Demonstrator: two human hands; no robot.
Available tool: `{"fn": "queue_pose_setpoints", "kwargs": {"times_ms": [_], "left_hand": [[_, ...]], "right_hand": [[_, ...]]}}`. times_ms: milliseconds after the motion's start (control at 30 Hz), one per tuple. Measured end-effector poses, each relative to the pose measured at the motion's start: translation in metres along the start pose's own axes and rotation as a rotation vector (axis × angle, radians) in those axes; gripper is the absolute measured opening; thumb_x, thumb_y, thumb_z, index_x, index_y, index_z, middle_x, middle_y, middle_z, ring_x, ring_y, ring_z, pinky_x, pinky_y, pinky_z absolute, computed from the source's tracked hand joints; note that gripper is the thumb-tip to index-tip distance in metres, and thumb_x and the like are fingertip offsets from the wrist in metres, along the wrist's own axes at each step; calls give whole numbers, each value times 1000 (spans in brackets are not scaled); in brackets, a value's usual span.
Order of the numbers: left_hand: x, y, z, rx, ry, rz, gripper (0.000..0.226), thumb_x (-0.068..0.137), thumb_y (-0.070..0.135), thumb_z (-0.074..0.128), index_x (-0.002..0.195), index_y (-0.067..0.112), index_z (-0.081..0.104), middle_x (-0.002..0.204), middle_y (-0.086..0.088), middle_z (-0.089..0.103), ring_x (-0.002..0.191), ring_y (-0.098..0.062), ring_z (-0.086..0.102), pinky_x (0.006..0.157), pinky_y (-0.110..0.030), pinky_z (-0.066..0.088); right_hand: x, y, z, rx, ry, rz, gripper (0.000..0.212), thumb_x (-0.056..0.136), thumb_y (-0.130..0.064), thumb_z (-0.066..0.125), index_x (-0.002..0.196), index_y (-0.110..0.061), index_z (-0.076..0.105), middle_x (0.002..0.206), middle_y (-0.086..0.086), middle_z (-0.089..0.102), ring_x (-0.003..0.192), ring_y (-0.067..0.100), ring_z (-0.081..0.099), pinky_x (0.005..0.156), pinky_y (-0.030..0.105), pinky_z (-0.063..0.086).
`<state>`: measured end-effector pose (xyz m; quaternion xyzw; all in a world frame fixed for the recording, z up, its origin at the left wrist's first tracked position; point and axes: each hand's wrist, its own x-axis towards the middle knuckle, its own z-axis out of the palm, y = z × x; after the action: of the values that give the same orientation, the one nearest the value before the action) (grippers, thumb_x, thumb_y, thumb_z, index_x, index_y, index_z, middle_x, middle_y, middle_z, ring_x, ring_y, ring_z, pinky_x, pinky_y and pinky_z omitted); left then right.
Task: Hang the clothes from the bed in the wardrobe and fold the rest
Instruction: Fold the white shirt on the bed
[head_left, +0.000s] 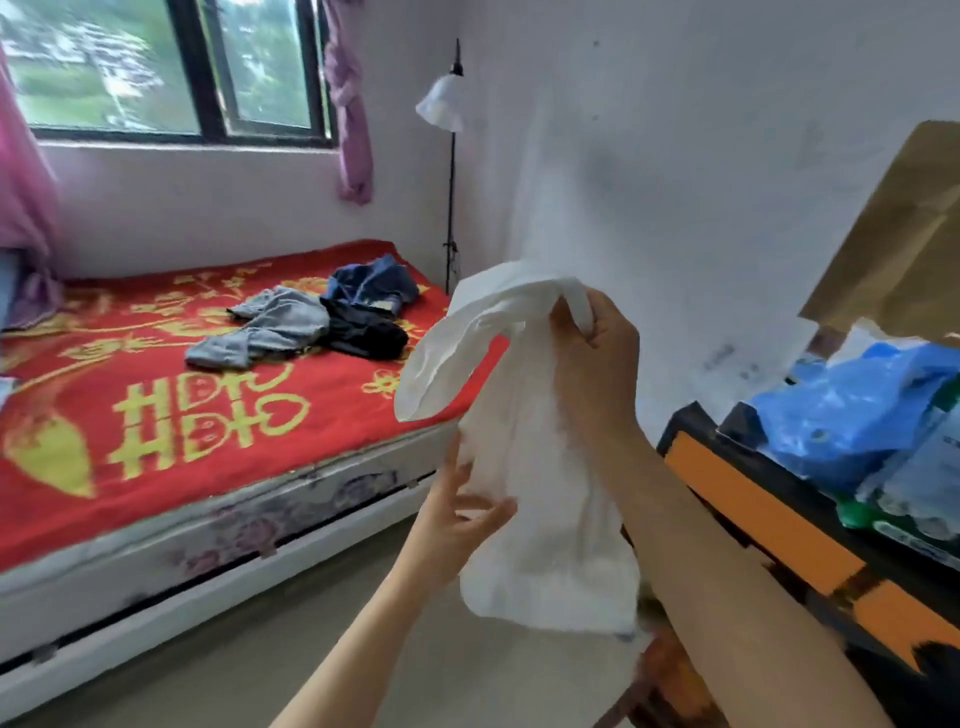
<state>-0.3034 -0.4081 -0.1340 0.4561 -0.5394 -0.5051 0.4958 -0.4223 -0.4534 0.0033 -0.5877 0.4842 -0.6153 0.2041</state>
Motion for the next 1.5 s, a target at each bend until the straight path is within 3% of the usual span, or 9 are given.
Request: {"fn": "queue_pose_setpoints", "kwargs": {"times_ms": [67, 200, 333, 467, 533, 800, 1100, 1267, 1500], "left_hand": [[-1, -5, -35, 25, 161, -20, 87, 74, 23, 78, 133, 51, 22, 136, -3, 46, 96, -21, 63, 94, -41, 49], [-1, -11, -98, 110, 330, -33, 61, 83, 16, 69, 131, 36, 36, 116, 0, 53, 81, -1, 61, 79, -19, 46], [-2, -13, -168, 151, 475, -36, 43, 86, 13, 65, 125, 24, 50, 103, 7, 59, 79, 5, 58, 69, -10, 44], [-4, -12, -246, 193, 637, 10, 25, 86, 6, 65, 110, 9, 62, 98, -7, 67, 91, -22, 63, 83, -35, 51], [-9, -13, -282, 197, 701, 21, 12, 86, 6, 65, 93, 17, 64, 81, -4, 67, 78, -23, 61, 72, -33, 50], [-33, -34, -394, 265, 902, -26, 18, 87, 11, 65, 72, 22, 62, 67, 0, 63, 62, -15, 56, 57, -23, 44], [-9, -37, -494, 397, 1085, -30, 8, 87, 10, 63, 81, 14, 61, 71, 8, 59, 68, -4, 54, 58, -5, 40], [36, -26, -575, 456, 1219, -24, 9, 86, 9, 64, 80, 14, 60, 71, 6, 60, 69, -12, 53, 63, -20, 39], [87, -13, -699, 591, 1414, -45, 8, 83, 8, 68, 87, 1, 66, 79, -8, 63, 74, -24, 54, 72, -30, 41]], "right_hand": [[-4, -1, 37, 25, -85, 1, 15, 91, -13, 51, 96, -11, 65, 79, -11, 60, 74, 3, 53, 74, 25, 46], [-7, -9, 105, 42, -220, -86, 13, 91, -9, 53, 94, -15, 64, 71, -21, 52, 63, -16, 50, 58, 4, 36], [-7, -13, 177, 123, -296, -45, 15, 91, -10, 54, 83, -21, 60, 70, -14, 56, 62, -6, 52, 59, 11, 41], [-6, -16, 255, 147, -326, -14, 21, 92, -12, 54, 71, -16, 57, 62, -9, 50, 53, 1, 42, 54, 19, 35], [-11, -16, 291, 174, -341, 18, 24, 91, -12, 54, 68, -15, 57, 59, -8, 49, 51, 1, 40, 52, 18, 34], [-25, 0, 398, 245, -468, 216, 34, 87, -2, 54, 55, -13, 47, 54, -2, 43, 52, 11, 35, 49, 24, 31], [1, 39, 511, 249, -639, 369, 24, 88, -7, 56, 64, -8, 53, 57, -1, 48, 53, 8, 40, 44, 15, 36], [46, 65, 599, 298, -707, 408, 16, 90, -12, 58, 79, -4, 65, 72, 4, 56, 67, 13, 48, 60, 26, 41], [135, 111, 709, 128, -666, 359, 30, 98, -19, 45, 94, 4, 64, 68, 5, 54, 61, 16, 44, 51, 25, 37]]}}
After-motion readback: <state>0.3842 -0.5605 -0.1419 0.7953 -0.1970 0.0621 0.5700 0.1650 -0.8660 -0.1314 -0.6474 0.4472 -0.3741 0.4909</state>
